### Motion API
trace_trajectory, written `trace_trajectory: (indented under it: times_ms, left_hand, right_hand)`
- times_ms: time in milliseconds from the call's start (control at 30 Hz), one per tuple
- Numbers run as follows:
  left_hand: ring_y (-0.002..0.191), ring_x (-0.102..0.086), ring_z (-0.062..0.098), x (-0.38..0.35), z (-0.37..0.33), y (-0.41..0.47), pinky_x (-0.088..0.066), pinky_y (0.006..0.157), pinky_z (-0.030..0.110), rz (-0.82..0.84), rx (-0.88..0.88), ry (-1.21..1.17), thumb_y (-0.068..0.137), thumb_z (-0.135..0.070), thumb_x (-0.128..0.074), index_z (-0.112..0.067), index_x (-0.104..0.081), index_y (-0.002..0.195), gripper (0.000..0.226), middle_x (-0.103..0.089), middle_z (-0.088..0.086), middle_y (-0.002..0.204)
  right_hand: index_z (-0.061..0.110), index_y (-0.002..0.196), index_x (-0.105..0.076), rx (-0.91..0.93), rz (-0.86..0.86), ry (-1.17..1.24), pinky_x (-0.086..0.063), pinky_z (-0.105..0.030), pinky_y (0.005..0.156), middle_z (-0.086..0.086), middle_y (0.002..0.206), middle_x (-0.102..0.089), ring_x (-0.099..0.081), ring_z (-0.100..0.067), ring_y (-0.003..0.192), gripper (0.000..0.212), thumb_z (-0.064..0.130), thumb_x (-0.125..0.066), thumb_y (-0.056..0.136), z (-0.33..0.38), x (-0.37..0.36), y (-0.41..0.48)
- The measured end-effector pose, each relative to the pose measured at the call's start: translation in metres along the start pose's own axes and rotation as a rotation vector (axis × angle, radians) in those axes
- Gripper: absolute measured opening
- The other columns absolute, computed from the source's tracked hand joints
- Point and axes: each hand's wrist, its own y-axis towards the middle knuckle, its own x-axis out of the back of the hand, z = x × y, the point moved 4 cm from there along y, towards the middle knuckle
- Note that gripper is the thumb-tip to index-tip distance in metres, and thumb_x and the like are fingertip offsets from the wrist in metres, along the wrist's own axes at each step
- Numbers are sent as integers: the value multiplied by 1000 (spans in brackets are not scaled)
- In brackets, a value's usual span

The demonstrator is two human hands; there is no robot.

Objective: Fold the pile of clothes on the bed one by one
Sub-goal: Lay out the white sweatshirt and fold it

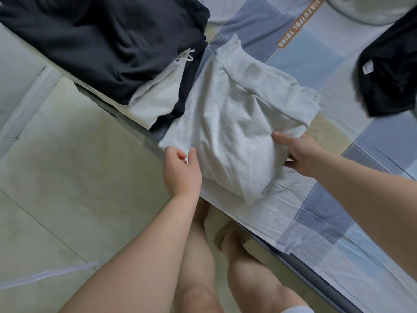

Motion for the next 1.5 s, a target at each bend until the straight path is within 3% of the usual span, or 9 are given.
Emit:
trace_trajectory:
  times_ms: [133, 233, 367, 500, 633, 800, 1133, 1300, 1500]
  left_hand:
    - [101, -52, 19, -15, -41, -10, -45, 84, 34, 246, -339, 154, 96, -34, -60, -25, -55, 100, 11, -57, -8, 104]
    - [126, -42, 23, -33, -68, -1, -40, 100, 38, 362, -503, 350, 99, -35, -54, -24, -57, 127, 30, -51, -2, 138]
    - [151, -13, 20, -63, -98, 26, -21, 119, 44, 437, -679, 510, 102, -41, -44, -36, -41, 147, 45, -23, -5, 165]
    - [154, 12, 12, -105, -109, 56, 0, 122, 50, 611, -817, 665, 102, -57, -32, -53, -21, 153, 53, 4, -11, 169]
    - [154, 14, 16, -130, -93, 72, 11, 121, 50, 519, -1019, 818, 99, -63, -13, -49, -3, 157, 60, 10, -3, 169]
    - [156, -1, 24, -149, -76, 83, 12, 120, 50, 388, -1124, 771, 102, -58, -23, -43, -14, 157, 58, -3, 4, 169]
    - [147, 36, 16, -142, -105, 80, 17, 119, 53, 779, -830, 1117, 100, -63, -13, -50, 26, 148, 63, 39, -3, 160]
    - [155, -11, 28, -104, -156, 61, -22, 121, 51, 1134, -512, 1128, 101, -50, -43, -44, -1, 159, 72, 1, 0, 170]
    - [145, -36, 26, -46, -234, -6, -32, 112, 33, 1199, -423, 886, 103, -43, -45, -29, -25, 159, 61, -32, 4, 163]
  right_hand:
    - [18, 137, -47, 131, -208, -181, -54, -42, 87, -9, 131, -61, -62, -33, 119, 59, 28, -74, 86, 13, 12, -15]
    - [16, 155, -26, 490, -491, -663, -27, -47, 117, -12, 159, -30, -30, -35, 145, 76, 25, -63, 89, 39, 15, -40]
    - [30, 159, -20, 829, -435, -1046, -8, -52, 122, -3, 169, -5, -3, -32, 155, 76, 32, -57, 93, 61, -21, -56]
    - [30, 161, -15, 821, -387, -1186, 3, -52, 124, -3, 170, 1, 6, -31, 156, 70, 42, -45, 100, 63, -48, -23]
    - [27, 162, -12, 801, -479, -1176, 4, -50, 124, -8, 170, -2, 3, -31, 156, 69, 50, -37, 102, 47, -52, 15]
    - [25, 161, -16, 876, -564, -1162, 0, -58, 123, -10, 169, -8, -3, -33, 156, 71, 52, -33, 98, 36, -57, 43]
    - [39, 159, 9, 506, -109, -1196, 13, -50, 121, 4, 168, 18, 19, -20, 154, 81, 54, -40, 96, 68, -46, 37]
    - [31, 160, -13, 346, 65, -1130, -22, -48, 122, 2, 170, -1, -7, -24, 156, 74, 41, -52, 98, 111, -23, -20]
    - [37, 160, -7, 353, -155, -1151, -24, -48, 121, 5, 170, -1, -12, -24, 155, 74, 43, -48, 100, 143, 59, -155]
